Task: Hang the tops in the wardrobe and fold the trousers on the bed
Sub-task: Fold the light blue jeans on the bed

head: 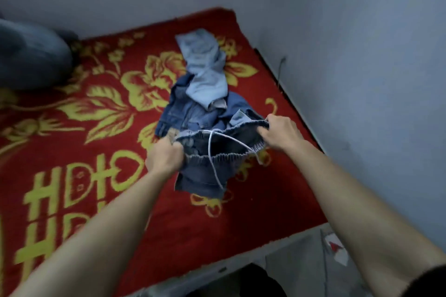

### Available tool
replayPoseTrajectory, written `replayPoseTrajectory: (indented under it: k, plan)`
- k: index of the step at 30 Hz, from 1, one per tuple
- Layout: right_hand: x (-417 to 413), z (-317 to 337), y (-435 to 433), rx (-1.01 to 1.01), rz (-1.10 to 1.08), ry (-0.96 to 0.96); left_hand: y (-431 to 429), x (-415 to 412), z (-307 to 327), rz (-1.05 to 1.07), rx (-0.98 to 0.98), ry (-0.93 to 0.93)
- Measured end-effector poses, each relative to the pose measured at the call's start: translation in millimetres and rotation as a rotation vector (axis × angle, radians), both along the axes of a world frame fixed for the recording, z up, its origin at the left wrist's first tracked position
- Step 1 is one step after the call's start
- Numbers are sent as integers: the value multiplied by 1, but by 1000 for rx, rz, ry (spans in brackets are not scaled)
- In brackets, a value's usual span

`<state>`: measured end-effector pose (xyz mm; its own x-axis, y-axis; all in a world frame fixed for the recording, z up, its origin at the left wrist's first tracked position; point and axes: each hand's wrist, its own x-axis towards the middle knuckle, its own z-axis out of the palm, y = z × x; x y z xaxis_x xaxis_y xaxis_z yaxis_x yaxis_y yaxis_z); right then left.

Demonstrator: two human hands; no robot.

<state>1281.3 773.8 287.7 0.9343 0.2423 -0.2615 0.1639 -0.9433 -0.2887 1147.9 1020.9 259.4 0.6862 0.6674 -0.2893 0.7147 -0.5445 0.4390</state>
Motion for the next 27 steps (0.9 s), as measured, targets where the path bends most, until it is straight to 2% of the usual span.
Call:
replayPoseTrajectory:
  k: [3,7,12,15,19,23,27]
  plan:
    - [-1,86,24,90,-42,-135,30,20,109,1,59,-265]
    - [-10,210,43,196,-94,-471,61,22,252,-24,164,-592]
    - [-41,331,74,429,-159,-822,99,-10,361,-62,259,-893]
    - [-56,367,105,499,-84,-900,131,-39,396,-21,329,-945]
    - [-75,386,155,484,32,-894,184,-78,407,41,343,-878]
    - [-98,384,197,540,124,-933,238,-121,401,179,306,-1020]
    - [-122,388,236,668,245,-1040,273,-159,406,304,376,-1098]
